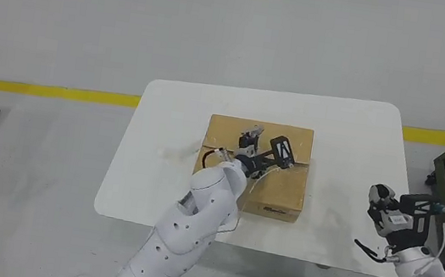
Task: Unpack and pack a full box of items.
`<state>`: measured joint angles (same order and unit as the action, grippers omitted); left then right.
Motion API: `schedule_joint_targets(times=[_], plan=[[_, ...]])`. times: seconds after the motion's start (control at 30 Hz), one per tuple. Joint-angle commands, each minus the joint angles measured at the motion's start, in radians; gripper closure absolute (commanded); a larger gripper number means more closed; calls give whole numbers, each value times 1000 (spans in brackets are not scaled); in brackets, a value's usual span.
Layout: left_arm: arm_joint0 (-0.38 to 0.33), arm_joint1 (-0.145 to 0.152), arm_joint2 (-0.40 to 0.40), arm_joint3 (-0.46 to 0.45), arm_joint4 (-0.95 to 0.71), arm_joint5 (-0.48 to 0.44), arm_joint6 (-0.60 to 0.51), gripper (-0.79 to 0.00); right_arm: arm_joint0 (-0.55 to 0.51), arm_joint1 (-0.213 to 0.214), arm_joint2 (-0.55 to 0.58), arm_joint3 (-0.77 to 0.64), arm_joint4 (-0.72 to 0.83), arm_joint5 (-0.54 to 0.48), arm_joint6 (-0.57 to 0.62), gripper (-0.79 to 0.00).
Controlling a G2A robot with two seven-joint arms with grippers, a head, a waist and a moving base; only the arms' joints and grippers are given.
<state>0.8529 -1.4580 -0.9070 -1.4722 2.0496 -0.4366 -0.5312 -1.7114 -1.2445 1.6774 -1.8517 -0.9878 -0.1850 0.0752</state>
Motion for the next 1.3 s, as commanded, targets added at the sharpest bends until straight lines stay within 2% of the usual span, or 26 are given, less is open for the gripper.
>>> schedule_joint_targets(times=[0.0,0.27,0.3,0.33,0.37,0.4,0.43,0.67,0.93,1.27], plan=[[-8,0,1,20,23,12,13,-785,0,0,-1,1,-1,-2,0,0],[-26,0,10,57,131,61,71,-782,5,0,-9,0,-5,2,4,0],[-25,0,9,58,134,64,78,-733,6,0,-11,1,-6,3,3,0],[-23,-1,7,58,133,71,85,-499,7,0,-13,2,-7,2,4,0],[-21,-1,5,58,137,78,96,-369,8,0,-14,3,-8,3,3,0],[-19,0,4,59,146,85,105,-86,8,0,-16,3,-7,4,4,0],[-17,0,4,58,155,91,116,0,9,0,-18,3,-7,5,4,0],[2,3,-7,63,174,95,179,0,11,0,-24,5,-10,8,7,0],[36,6,-14,34,180,73,192,0,10,0,-27,4,-13,12,8,0],[124,15,-29,-106,190,17,159,0,4,0,-23,-2,-11,15,6,0]])
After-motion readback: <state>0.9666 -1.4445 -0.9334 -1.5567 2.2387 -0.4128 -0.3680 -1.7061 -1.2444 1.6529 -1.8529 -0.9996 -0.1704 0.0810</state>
